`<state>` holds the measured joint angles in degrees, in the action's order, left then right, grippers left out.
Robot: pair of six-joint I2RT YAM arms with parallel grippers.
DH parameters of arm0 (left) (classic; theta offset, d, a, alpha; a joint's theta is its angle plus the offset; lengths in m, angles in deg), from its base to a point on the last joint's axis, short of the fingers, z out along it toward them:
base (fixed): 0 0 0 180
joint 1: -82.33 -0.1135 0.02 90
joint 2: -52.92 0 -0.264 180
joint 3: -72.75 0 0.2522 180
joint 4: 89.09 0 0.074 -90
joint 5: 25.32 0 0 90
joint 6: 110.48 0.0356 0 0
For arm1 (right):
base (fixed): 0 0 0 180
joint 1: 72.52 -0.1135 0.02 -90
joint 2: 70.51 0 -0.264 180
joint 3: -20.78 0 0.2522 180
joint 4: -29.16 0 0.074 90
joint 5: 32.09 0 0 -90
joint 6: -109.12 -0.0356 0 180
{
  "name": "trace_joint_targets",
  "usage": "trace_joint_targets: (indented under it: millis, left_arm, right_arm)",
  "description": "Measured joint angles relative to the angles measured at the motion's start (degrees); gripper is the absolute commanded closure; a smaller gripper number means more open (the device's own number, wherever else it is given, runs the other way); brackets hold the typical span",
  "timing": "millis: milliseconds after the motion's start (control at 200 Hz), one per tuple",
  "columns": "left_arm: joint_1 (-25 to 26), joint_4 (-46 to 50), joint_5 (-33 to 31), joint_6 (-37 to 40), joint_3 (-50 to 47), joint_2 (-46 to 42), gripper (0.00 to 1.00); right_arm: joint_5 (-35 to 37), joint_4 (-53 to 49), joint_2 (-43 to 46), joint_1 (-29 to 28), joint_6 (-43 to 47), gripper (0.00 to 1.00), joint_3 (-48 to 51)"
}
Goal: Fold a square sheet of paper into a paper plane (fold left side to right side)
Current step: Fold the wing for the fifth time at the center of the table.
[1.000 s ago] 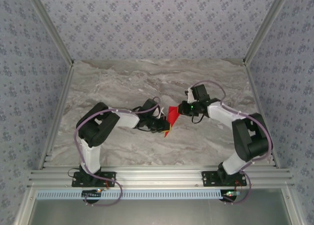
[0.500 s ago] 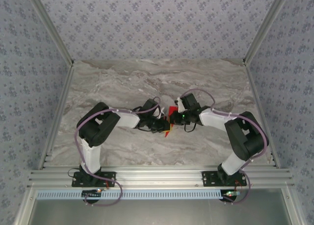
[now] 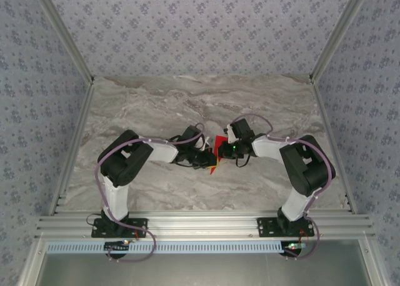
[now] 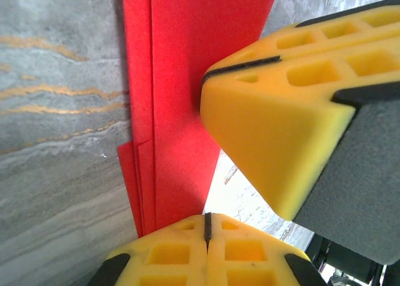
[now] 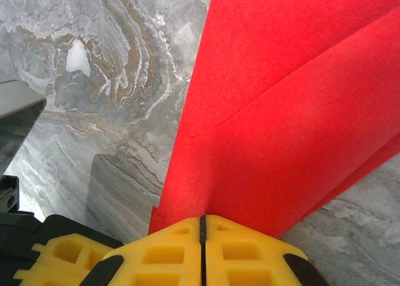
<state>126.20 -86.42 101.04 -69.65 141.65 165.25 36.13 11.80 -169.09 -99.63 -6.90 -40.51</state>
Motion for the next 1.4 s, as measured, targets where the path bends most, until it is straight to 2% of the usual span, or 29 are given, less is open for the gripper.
trace_joint_targets:
  millis: [395,819,1404]
  left_arm:
    - [0.0,-0.4,0.4,-0.8,0.3,0.5,1.0]
    - [-0.2,-0.7,0.9,-1.1,0.3,0.7,1.0]
    - [-0.1,-2.2,0.7,-1.5,0.7,1.3,1.0]
  right_arm:
    - [-2.6,0.4,-1.2,4.7,2.1,0.94,-0.7]
    - [-6.6,-1.4,-6.3,10.2,4.3,0.94,-6.3]
    - [-15.4,-4.8,-13.0,17.3,5.2,0.94,-13.4]
